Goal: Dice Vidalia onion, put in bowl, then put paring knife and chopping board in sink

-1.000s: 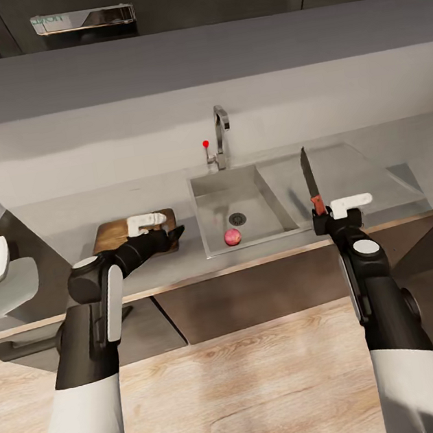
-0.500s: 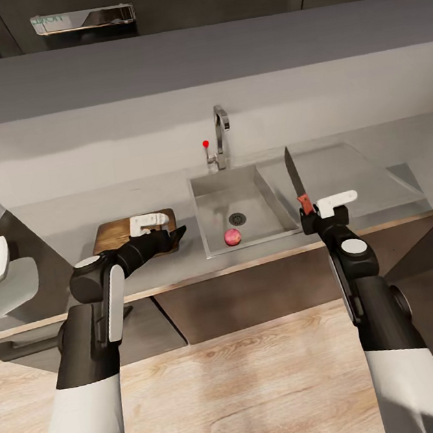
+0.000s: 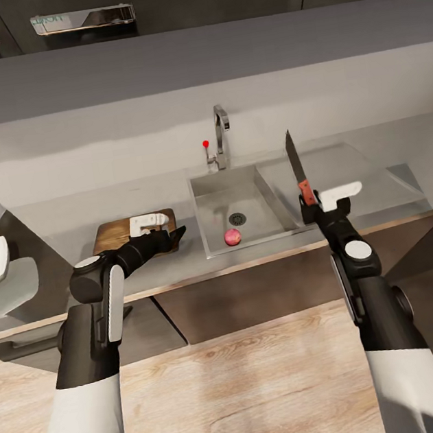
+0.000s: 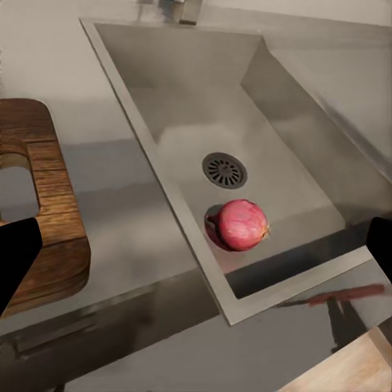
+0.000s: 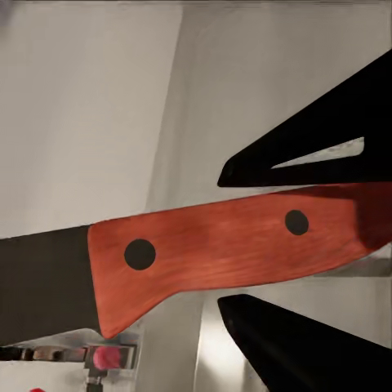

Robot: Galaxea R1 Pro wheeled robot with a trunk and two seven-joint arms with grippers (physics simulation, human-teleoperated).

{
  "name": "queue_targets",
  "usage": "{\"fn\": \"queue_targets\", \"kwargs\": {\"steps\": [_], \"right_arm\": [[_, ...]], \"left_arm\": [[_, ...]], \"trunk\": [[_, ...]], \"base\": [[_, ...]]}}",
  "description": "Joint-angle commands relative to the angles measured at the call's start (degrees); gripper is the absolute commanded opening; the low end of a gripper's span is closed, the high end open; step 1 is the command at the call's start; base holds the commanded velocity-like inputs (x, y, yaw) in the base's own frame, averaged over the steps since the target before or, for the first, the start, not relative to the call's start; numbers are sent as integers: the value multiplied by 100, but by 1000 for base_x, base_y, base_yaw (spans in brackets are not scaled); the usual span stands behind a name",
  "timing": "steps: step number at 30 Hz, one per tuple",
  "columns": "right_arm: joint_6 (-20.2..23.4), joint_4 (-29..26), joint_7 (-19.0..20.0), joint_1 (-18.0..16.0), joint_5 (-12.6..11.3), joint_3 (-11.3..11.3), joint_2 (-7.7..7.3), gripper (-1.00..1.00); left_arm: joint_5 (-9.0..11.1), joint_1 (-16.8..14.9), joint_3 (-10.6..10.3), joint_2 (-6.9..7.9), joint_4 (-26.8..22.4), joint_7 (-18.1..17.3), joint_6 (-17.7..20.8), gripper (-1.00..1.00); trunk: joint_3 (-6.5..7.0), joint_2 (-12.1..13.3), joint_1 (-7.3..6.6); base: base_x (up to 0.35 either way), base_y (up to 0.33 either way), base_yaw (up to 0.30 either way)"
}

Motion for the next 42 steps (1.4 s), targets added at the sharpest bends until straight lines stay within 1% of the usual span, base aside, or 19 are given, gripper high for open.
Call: {"fn": "queue_targets", "kwargs": {"steps": [1,2,3,4,9,16,27,35,42], "right_arm": [[-206,-10,47,3,59,-69,6,-100],[-310,-9,47,6,59,-97,6,-100],[-572,-7,48,13,58,-168,6,-100],[-697,-9,47,16,58,-206,6,-100],[-892,-6,47,20,59,-286,6,-100],[-921,-9,46,20,59,-296,6,-100],[-922,-9,46,20,59,-296,6,-100],[-922,-10,46,20,59,-296,6,-100],[-922,-9,46,20,59,-296,6,-100]], "left_arm": [[9,-6,14,-5,-4,-23,39,100],[9,-6,14,-5,-4,-23,37,100],[9,-6,17,-5,-4,-23,38,100],[9,-6,19,-5,-4,-23,38,100],[9,-6,16,-2,-3,-23,38,100],[9,-6,14,-5,4,-18,31,100],[0,-6,14,-5,5,-15,30,100],[-2,-6,14,-5,5,-14,30,100],[-5,-6,14,-5,5,-14,30,100]], "trunk": [[-10,-10,3],[-10,-10,3],[-10,-10,3],[-10,-10,3],[-10,-10,3],[-11,-10,3],[-48,-10,3],[10,-10,3],[75,-10,3]], "base": [[0,0,0],[0,0,0],[0,0,0],[0,0,0],[0,0,0],[17,-47,2],[82,-269,78],[84,-286,3],[16,-64,0]]}}
